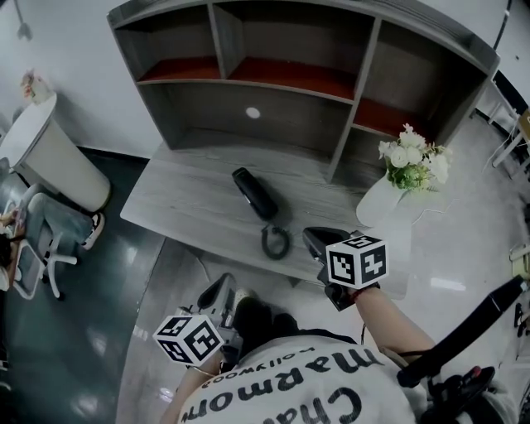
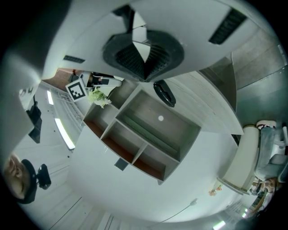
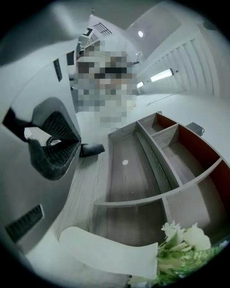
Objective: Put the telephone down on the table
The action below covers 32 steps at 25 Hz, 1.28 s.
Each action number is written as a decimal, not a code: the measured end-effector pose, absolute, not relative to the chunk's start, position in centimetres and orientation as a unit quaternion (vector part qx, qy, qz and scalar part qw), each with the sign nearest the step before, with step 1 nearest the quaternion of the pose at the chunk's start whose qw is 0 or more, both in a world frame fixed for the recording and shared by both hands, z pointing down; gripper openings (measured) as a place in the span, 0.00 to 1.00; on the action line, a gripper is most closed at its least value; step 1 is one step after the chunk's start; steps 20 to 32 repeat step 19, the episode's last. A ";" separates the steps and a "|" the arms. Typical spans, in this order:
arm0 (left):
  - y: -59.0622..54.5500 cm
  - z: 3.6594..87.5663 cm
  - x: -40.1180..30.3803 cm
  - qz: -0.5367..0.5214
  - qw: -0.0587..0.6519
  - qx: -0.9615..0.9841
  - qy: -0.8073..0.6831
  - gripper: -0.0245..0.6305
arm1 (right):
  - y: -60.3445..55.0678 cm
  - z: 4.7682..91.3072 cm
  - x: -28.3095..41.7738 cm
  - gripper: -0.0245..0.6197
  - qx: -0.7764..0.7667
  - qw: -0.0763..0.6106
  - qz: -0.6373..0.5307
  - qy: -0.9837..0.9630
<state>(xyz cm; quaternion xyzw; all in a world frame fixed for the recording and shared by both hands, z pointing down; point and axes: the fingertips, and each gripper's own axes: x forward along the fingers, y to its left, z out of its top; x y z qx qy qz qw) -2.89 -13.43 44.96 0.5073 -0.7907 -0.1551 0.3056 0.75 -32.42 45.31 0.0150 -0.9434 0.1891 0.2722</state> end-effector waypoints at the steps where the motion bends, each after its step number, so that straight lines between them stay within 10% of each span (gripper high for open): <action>1: -13.5 44.8 -3.0 -0.152 0.305 0.510 -0.790 0.05 | -32.6 45.2 0.7 0.05 0.018 0.272 0.188 -0.944; 32: -13.5 44.2 -4.6 -0.151 0.305 0.510 -0.790 0.05 | -33.5 44.8 -0.6 0.05 0.028 0.266 0.206 -0.941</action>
